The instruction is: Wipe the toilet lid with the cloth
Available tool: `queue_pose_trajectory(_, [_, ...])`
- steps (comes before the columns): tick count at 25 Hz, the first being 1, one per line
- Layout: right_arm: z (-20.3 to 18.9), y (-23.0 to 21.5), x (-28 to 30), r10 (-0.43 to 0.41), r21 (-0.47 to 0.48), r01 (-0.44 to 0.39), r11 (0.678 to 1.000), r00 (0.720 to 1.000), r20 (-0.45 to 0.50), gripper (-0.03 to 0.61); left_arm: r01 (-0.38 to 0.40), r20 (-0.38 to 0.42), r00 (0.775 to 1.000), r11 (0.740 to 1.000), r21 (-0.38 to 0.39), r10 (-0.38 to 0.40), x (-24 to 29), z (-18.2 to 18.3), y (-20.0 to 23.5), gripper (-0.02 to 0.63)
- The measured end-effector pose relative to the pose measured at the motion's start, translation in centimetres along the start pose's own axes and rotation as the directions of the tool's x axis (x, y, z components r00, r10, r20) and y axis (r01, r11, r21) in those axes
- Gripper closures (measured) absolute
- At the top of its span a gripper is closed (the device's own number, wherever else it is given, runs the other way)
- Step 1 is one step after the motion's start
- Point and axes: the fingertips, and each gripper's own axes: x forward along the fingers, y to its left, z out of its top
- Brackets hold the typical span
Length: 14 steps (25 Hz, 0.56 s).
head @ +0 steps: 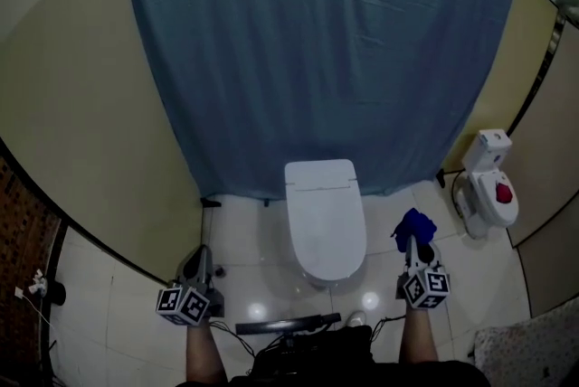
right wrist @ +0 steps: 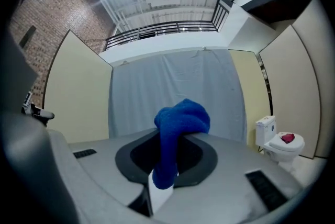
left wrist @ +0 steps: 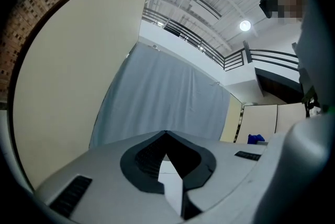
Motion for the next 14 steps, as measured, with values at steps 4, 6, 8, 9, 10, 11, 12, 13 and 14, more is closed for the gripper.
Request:
queue_pose_trajectory(4, [0.6,1.7,-0.4,0.04,-0.074,-0.041,0.996,0.999,-0.008,0.526,-0.002,0.035,0.999,1.0,0.016,0.002,-2.2,1.3,-0.2,0.621])
queue_pose_trajectory(6, [0.7,2.6,-0.1,0.066,-0.11,-0.067,0.992,0.998,-0.012,0.526,-0.017,0.053,0.998,1.0,0.024,0.015,-3.0,1.7,-0.1,0.621])
queue_pose_trajectory(8, [1.0,3.3,0.5,0.085,-0.14,-0.086,0.986,0.996,-0.012,0.526,-0.028,0.061,0.998,0.999,0.032,0.026,-3.3,1.9,-0.2,0.621])
queue_pose_trajectory(9, [1.1,3.6,0.7,0.091,-0.151,-0.092,0.984,0.996,-0.011,0.526,-0.031,0.06,0.998,0.999,0.039,0.029,-3.4,2.0,-0.3,0.621])
queue_pose_trajectory(10, [1.3,3.8,0.8,0.096,-0.159,-0.096,0.982,0.995,-0.01,0.526,-0.032,0.058,0.998,0.998,0.045,0.03,-3.4,2.0,-0.4,0.621])
queue_pose_trajectory(11, [1.4,4.0,0.9,0.099,-0.166,-0.099,0.981,0.995,-0.008,0.526,-0.031,0.055,0.998,0.998,0.049,0.029,-3.5,2.0,-0.5,0.621])
queue_pose_trajectory(12, [1.5,4.1,0.9,0.102,-0.171,-0.101,0.98,0.995,-0.005,0.526,-0.029,0.054,0.998,0.998,0.051,0.026,-3.5,2.0,-0.7,0.621])
queue_pose_trajectory(13, [1.6,4.2,0.9,0.104,-0.174,-0.103,0.979,0.995,-0.001,0.526,-0.025,0.054,0.998,0.998,0.053,0.022,-3.5,2.1,-0.9,0.621])
queue_pose_trajectory(14, [1.7,4.2,0.9,0.107,-0.177,-0.105,0.979,0.994,0.002,0.526,-0.02,0.054,0.998,0.998,0.054,0.018,-3.5,2.1,-1.2,0.621])
